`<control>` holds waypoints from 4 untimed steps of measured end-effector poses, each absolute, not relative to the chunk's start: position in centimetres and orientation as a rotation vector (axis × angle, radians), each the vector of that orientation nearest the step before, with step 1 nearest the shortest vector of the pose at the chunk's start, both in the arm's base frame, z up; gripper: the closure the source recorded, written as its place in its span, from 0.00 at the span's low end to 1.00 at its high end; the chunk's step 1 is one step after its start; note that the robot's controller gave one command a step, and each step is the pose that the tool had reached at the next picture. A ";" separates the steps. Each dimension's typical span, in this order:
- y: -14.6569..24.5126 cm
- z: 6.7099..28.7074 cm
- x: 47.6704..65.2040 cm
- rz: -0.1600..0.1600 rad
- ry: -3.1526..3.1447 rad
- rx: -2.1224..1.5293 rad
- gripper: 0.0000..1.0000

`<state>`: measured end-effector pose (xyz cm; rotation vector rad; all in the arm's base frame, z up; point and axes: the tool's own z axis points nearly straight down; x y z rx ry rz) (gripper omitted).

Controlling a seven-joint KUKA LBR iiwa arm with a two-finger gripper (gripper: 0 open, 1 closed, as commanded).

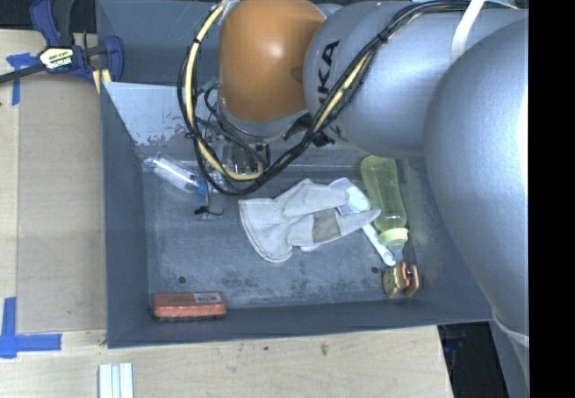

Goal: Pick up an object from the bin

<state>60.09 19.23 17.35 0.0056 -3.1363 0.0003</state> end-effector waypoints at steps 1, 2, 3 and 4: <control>19.1 17.9 60.3 -0.002 -3.144 0.000 0.00; 17.1 15.2 60.6 -0.007 -3.150 0.103 0.00; 14.9 10.4 61.1 -0.001 -3.145 -0.042 0.00; 12.6 8.2 59.7 0.000 -3.137 -0.191 0.00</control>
Offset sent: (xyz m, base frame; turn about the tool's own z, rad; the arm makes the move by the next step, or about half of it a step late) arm 0.0074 -0.0650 -0.0784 -0.1567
